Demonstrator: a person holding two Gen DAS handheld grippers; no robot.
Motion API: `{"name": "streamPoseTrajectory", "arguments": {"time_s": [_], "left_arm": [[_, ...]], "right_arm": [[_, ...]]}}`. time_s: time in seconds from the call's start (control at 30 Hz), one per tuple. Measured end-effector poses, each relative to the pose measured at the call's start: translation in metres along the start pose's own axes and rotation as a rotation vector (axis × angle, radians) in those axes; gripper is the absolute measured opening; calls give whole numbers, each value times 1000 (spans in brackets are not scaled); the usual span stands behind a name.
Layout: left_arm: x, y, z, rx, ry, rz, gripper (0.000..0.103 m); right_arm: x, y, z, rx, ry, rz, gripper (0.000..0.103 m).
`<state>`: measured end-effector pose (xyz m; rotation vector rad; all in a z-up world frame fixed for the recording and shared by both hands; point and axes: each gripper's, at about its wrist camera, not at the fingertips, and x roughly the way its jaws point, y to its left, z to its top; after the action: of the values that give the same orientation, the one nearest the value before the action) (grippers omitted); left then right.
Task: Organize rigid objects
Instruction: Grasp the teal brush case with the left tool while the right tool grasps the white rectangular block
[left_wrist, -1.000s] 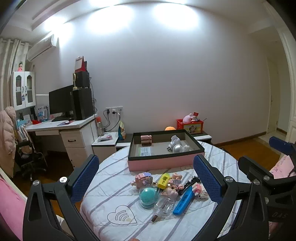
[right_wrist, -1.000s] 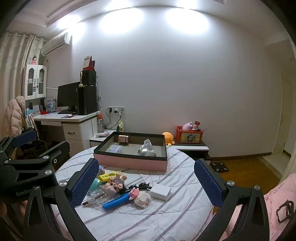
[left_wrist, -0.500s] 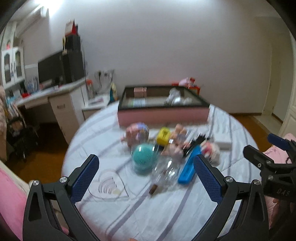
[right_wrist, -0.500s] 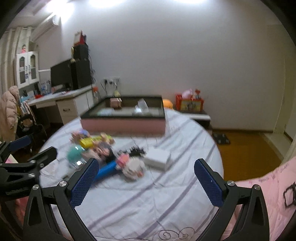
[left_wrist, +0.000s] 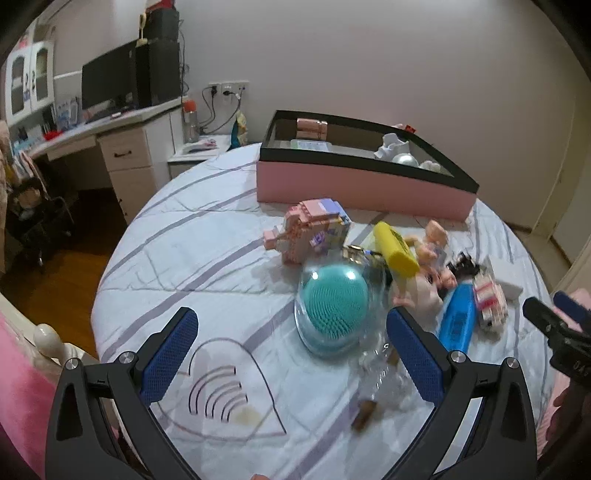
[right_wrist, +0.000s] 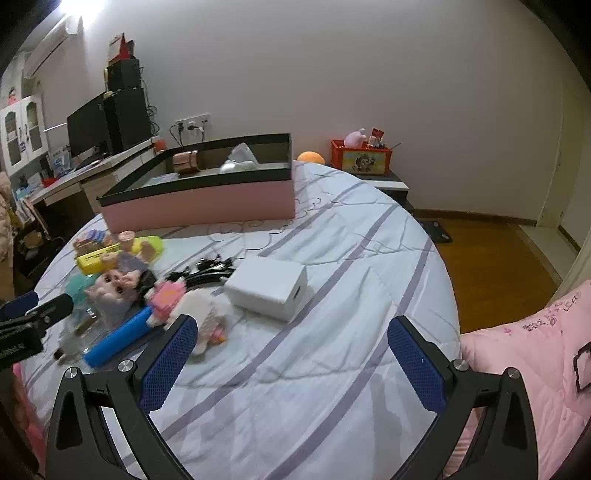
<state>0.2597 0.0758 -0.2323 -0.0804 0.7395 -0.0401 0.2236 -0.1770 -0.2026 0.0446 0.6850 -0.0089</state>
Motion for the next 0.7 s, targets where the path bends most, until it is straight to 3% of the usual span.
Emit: {"name": "streamPoseTrajectory", "arguments": {"time_s": [0.4, 0.47, 0.53, 0.63, 0.7], "left_arm": [[30, -9, 16, 15, 50, 7, 101], [32, -7, 17, 14, 63, -20, 89], [36, -9, 16, 42, 79, -28, 68], [31, -8, 14, 59, 74, -26, 57], [28, -4, 12, 64, 69, 0, 57]], "right_arm": [[34, -5, 16, 17, 67, 1, 103], [36, -3, 19, 14, 75, -3, 103], [39, -3, 21, 15, 83, 0, 103], [44, -2, 24, 20, 101, 1, 103], [49, -1, 27, 17, 110, -4, 103]]}}
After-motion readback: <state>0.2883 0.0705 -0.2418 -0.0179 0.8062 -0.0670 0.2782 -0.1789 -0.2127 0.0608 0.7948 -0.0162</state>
